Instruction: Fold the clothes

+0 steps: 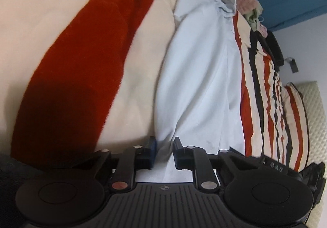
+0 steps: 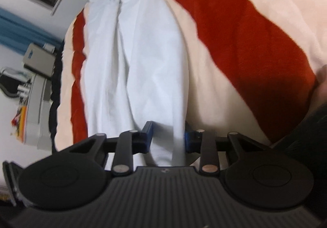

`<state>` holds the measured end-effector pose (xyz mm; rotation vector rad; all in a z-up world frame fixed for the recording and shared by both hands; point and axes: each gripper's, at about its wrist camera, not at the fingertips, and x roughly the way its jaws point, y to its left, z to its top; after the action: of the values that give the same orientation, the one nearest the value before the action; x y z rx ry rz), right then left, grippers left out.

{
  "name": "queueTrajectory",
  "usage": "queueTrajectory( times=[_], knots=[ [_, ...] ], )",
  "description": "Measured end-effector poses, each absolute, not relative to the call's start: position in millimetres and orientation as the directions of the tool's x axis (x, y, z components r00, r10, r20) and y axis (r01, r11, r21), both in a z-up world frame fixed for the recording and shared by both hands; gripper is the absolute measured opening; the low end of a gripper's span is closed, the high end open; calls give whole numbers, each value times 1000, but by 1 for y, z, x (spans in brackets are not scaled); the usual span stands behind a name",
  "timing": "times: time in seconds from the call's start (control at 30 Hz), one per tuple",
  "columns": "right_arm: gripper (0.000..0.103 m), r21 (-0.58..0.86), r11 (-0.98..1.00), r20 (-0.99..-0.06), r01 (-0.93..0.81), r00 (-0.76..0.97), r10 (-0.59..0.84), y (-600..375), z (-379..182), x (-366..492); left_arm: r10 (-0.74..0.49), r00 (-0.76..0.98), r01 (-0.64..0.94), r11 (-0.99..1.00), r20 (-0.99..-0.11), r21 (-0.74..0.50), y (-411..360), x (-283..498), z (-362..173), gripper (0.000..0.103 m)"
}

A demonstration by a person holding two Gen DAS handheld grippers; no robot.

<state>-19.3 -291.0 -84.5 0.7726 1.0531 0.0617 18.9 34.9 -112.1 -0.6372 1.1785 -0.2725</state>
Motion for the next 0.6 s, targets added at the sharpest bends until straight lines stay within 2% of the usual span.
queueTrajectory(
  times=[0.1,0.17,0.27,0.3,0.37,0.4,0.6],
  knots=[
    [34,568,757,-777,324,513,364,-287,-89,-15,-522,359,-97,804,-774,-587,28,19,-115,42],
    [34,577,749,-777,326,500,382,-288,-92,-13,-516,351,-89,812,-782,-576,24,18,-117,42],
    [32,588,746,-769,315,503,394,-288,-90,-16,-507,352,-80,821,-787,-565,20,14,-117,36],
    [21,592,745,-765,307,505,400,-287,-89,-15,-503,354,-84,823,-789,-562,19,12,-116,24],
    [10,597,742,-760,305,512,400,-288,-85,-20,-514,367,-104,806,-775,-583,17,16,-115,8],
    [7,614,728,-745,303,526,409,-289,-82,-21,-526,382,-113,790,-760,-603,20,15,-112,7],
    [6,743,623,-598,246,663,451,-311,-48,-33,-594,509,-80,688,-623,-721,31,10,-59,5]
  ],
)
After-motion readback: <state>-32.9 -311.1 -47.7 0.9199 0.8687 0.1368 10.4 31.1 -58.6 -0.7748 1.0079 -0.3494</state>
